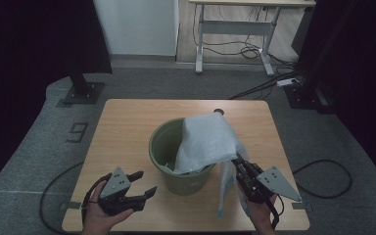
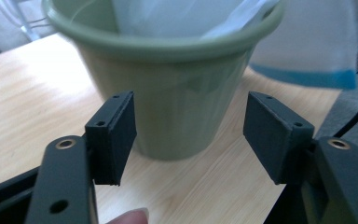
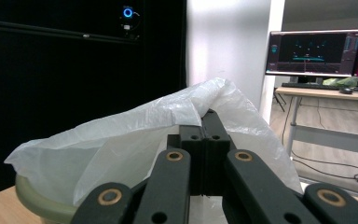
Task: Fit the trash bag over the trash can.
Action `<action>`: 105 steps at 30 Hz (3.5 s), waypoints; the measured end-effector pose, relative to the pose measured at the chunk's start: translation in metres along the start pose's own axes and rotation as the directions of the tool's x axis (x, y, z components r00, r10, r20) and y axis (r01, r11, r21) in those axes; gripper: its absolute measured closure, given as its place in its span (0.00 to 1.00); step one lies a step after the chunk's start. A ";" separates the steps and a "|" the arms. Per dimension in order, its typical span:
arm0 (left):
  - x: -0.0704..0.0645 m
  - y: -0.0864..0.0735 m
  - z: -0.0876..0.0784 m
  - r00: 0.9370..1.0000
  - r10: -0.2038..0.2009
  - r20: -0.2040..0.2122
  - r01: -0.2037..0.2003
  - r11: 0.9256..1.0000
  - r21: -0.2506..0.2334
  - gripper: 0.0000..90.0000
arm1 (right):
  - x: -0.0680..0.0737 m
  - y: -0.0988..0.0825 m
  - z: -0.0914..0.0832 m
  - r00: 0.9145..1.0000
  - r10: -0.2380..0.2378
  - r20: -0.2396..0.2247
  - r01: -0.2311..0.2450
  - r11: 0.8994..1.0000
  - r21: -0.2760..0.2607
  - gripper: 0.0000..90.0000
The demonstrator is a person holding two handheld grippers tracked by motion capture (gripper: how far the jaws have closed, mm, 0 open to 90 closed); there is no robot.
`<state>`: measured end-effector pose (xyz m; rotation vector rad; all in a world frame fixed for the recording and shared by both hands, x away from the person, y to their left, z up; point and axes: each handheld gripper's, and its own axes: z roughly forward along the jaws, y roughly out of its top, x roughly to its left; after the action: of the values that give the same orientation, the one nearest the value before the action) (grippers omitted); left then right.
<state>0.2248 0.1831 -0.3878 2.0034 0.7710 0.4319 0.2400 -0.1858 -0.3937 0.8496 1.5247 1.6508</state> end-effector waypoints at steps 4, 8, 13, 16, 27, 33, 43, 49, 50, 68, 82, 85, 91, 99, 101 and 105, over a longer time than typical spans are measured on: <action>-0.005 0.010 0.003 1.000 0.023 0.012 -0.023 1.000 -0.003 0.41 | 0.002 0.001 0.001 1.000 -0.004 -0.008 0.004 1.000 0.006 0.99; -0.007 0.016 0.006 0.999 0.034 0.015 -0.033 0.999 -0.011 0.43 | 0.003 0.002 0.001 1.000 -0.003 -0.012 0.003 1.000 0.011 0.98; -0.008 0.021 0.008 0.999 0.040 0.027 -0.039 0.999 -0.022 0.44 | 0.006 0.002 0.003 1.000 -0.017 -0.026 0.018 1.000 0.018 0.98; -0.007 0.023 0.008 0.999 0.035 0.033 -0.034 0.999 -0.029 0.45 | 0.008 0.002 0.005 0.999 -0.019 -0.032 0.019 1.000 0.022 0.98; 0.008 0.030 0.015 1.000 -0.005 0.012 0.006 0.998 -0.069 0.43 | 0.010 0.004 0.008 0.999 -0.021 -0.036 0.022 0.999 0.025 0.98; 0.014 0.035 0.018 0.999 0.009 0.045 -0.006 0.998 -0.063 0.27 | 0.009 0.005 0.009 0.999 -0.020 -0.031 0.020 0.999 0.025 0.98; 0.008 0.049 0.022 0.996 0.036 0.086 -0.028 0.995 -0.092 0.18 | 0.011 0.011 0.017 0.999 -0.023 -0.027 0.024 0.999 0.031 0.98; 0.003 0.052 0.028 0.994 0.052 0.096 -0.043 0.995 -0.093 0.20 | 0.016 0.013 0.024 0.999 -0.025 -0.033 0.027 0.999 0.033 0.99; 0.003 0.052 0.030 0.994 0.053 0.099 -0.044 0.995 -0.088 0.20 | 0.017 0.013 0.025 0.999 -0.026 -0.035 0.027 0.999 0.035 0.98; 0.012 0.060 0.050 0.996 -0.026 0.091 0.031 0.998 -0.057 0.90 | 0.017 0.005 0.029 0.997 0.011 -0.075 -0.008 0.999 0.041 0.93; 0.032 0.052 0.041 0.992 -0.122 -0.038 0.119 0.989 -0.086 0.98 | 0.015 -0.014 -0.028 0.988 0.098 -0.119 -0.090 0.994 0.067 0.44; 0.039 0.050 0.039 0.990 -0.141 -0.030 0.138 0.987 -0.079 0.98 | 0.002 -0.017 -0.032 0.991 0.112 -0.079 -0.106 0.992 0.075 0.43; 0.047 0.048 0.034 0.988 -0.147 -0.053 0.144 0.987 -0.072 0.98 | -0.030 -0.042 -0.022 0.988 0.149 -0.027 -0.144 0.980 0.133 0.38; 0.068 0.042 0.027 0.978 -0.202 -0.056 0.197 0.977 -0.081 0.98 | -0.053 -0.086 0.001 0.976 0.212 -0.039 -0.196 0.947 0.254 0.30; 0.074 0.040 0.025 0.974 -0.218 -0.064 0.212 0.973 -0.085 0.98 | -0.055 -0.091 0.002 0.974 0.222 -0.045 -0.203 0.943 0.263 0.29; 0.083 0.038 0.020 0.968 -0.241 -0.075 0.234 0.968 -0.096 0.98 | -0.055 -0.098 0.001 0.973 0.221 -0.062 -0.196 0.941 0.275 0.26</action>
<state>0.3112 0.2108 -0.3659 1.7949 1.0169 0.4051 0.2763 -0.2282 -0.4908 1.1260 1.8034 1.6744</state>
